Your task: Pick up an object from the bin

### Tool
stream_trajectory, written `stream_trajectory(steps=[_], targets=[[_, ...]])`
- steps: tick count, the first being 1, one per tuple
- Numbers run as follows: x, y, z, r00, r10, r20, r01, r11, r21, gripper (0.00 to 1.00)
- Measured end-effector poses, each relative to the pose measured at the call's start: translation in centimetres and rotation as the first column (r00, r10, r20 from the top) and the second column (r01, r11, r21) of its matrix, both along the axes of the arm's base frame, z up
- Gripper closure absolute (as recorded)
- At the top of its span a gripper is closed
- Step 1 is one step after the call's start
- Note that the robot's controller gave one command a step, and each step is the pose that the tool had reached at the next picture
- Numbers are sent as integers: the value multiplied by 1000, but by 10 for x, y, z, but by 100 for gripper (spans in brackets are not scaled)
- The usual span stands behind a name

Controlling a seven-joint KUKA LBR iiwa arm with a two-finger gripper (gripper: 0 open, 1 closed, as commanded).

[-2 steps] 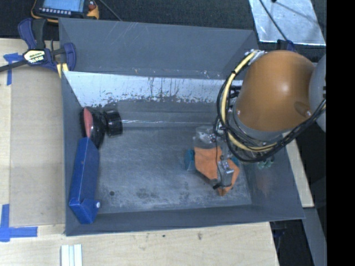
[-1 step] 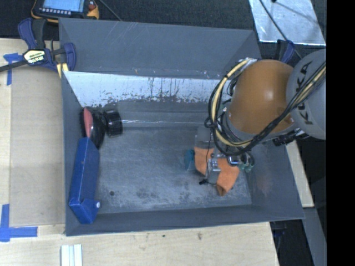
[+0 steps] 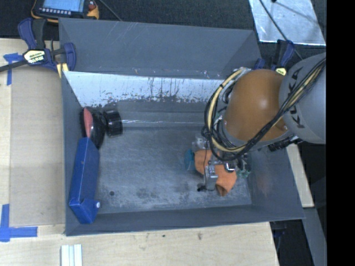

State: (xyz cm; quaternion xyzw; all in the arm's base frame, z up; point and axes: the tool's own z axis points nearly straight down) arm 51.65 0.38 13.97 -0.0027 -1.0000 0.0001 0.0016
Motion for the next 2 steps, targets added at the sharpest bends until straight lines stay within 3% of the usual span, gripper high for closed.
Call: stream_trajectory(steps=[1,2], targets=[[13,-8,-14,980,196,8,-196,981,-1,0],[2,-35,-36,996,91,12,-92,996,1,0]])
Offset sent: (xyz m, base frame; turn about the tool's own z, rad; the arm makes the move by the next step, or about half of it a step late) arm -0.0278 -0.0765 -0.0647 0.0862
